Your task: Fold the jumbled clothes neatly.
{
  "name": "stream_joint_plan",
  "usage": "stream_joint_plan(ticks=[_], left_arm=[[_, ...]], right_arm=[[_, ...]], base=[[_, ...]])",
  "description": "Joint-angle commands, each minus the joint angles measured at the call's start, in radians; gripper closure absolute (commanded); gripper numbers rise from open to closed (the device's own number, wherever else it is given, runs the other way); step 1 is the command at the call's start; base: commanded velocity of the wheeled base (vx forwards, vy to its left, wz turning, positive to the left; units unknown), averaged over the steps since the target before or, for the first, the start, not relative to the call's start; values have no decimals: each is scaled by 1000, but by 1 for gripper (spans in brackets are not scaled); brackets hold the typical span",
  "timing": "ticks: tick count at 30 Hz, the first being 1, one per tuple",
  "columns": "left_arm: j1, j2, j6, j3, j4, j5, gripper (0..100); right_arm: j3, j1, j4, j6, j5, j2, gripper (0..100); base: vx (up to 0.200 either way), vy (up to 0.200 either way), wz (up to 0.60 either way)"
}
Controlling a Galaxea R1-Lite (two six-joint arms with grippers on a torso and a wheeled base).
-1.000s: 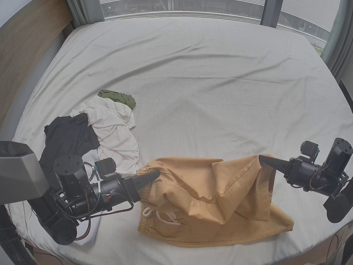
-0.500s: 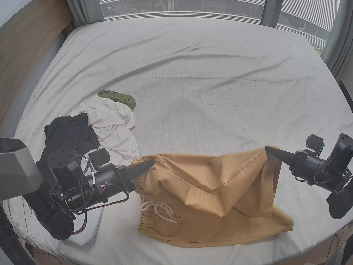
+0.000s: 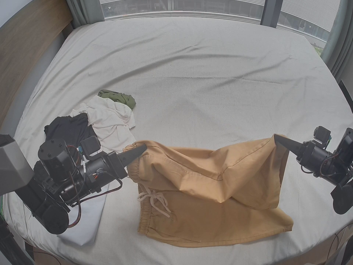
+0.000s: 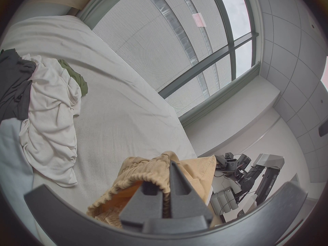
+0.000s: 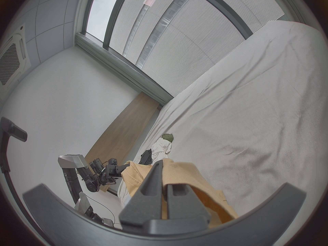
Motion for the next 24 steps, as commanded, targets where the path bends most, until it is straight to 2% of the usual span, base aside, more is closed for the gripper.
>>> stream_joint_plan(ticks=[1,24], left_arm=[[6,-19,-4,-5,0,0,100],[54,-38,-24,-27,0,0,100]], right_arm=[[-9,-16,-1,0,0,-4,100],[-40,-64,-1,20,2,-18,100]], base=[[0,0,0],[0,0,0]])
